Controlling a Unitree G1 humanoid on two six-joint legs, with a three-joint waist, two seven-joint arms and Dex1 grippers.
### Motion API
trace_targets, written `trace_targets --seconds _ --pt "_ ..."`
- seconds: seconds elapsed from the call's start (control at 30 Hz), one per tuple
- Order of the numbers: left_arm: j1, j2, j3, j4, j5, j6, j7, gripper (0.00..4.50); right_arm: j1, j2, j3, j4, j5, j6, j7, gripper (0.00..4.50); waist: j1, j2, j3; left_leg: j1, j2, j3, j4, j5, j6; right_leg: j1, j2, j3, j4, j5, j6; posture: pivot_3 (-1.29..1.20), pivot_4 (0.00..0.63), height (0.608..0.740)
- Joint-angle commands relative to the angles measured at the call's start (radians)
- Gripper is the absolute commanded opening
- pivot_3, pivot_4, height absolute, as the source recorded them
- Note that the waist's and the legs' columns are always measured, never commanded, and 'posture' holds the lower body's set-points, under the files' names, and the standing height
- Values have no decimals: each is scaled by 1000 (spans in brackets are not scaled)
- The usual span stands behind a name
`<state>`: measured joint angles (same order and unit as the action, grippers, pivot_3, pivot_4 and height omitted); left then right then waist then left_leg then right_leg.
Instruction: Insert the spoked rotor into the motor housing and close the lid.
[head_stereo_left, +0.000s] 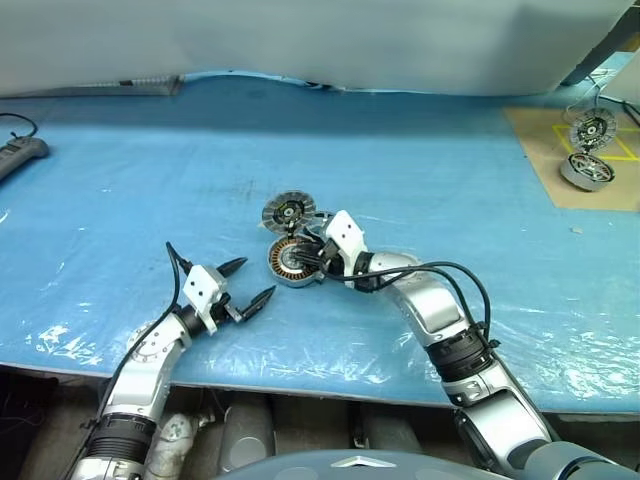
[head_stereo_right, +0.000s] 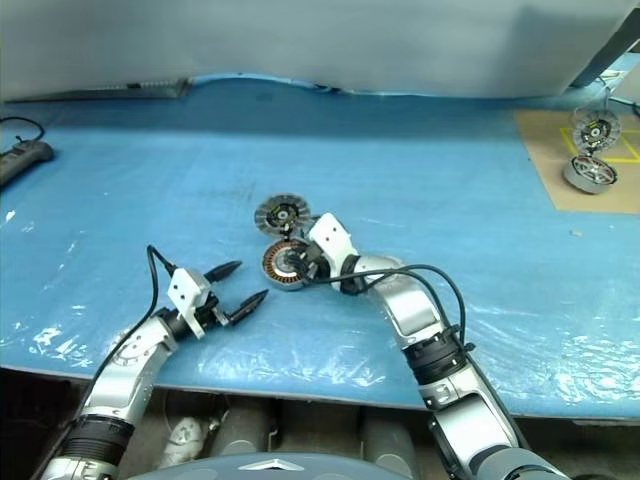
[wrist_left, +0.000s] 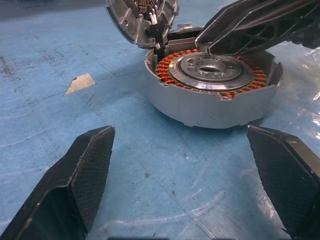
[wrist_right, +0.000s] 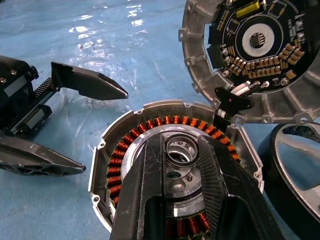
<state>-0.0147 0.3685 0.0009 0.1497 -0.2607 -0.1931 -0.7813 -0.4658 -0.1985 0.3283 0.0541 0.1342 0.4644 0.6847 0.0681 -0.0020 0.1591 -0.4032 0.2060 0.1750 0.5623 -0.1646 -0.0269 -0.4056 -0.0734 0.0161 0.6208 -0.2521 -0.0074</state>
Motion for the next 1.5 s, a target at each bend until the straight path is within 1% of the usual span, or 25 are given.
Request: trace_targets --seconds 0.03,0.43,0.5,0.57,0.83,0.93,1.03,1.07,1.27,1.5 --pt "14 1 3 -29 -1 -22 -2 4500 -9 5 14 6 -12 -26 11 564 0 0 0 0 0 0 0 0 0 0 0 0 0 0 0 0 150 740" --pt "28 15 3 -96 -8 19 0 4500 -12 32 31 51 -27 -38 9 564 -2 0 0 2 0 0 1 0 0 1 0 0 2 0 0 0 150 740" --pt "23 18 4 -101 -10 28 0 4500 -18 37 25 54 -26 -42 3 1309 -2 0 0 2 0 0 1 0 0 1 0 1 2 0 0 0 150 740" --pt "18 22 6 -106 -12 37 -2 4500 -19 32 12 29 -17 -35 7 1907 -2 0 0 2 0 0 1 0 0 1 0 1 2 0 0 0 150 740" --pt "-9 28 4 -121 -15 73 5 4500 20 -39 -42 -197 61 105 30 1907 2 -1 0 1 0 0 1 0 0 1 0 0 2 0 0 0 150 740" --pt "-17 20 -11 -164 -12 112 21 4500 39 -54 -29 -218 52 136 17 1287 1 -1 0 2 0 0 1 0 0 1 0 0 2 0 0 0 150 740" --pt "-24 16 -18 -178 -9 133 27 4500 49 -56 -7 -213 36 134 10 269 0 -1 0 1 0 0 1 0 0 1 0 0 2 0 0 0 150 740" --pt "-25 16 -19 -175 -8 133 25 4500 49 -52 -1 -211 33 135 4 51 0 -1 0 1 0 0 1 0 0 1 0 0 2 0 0 0 150 740" --pt "-11 20 -8 -121 -8 88 0 4500 27 -26 13 -198 25 154 -22 51 0 -1 0 1 0 0 1 0 0 1 0 0 2 0 0 0 150 740" --pt "36 19 -5 -140 -4 64 3 4500 -12 -2 25 -164 17 163 -43 51 0 -1 0 1 0 0 1 0 0 1 0 0 2 0 0 0 150 740"
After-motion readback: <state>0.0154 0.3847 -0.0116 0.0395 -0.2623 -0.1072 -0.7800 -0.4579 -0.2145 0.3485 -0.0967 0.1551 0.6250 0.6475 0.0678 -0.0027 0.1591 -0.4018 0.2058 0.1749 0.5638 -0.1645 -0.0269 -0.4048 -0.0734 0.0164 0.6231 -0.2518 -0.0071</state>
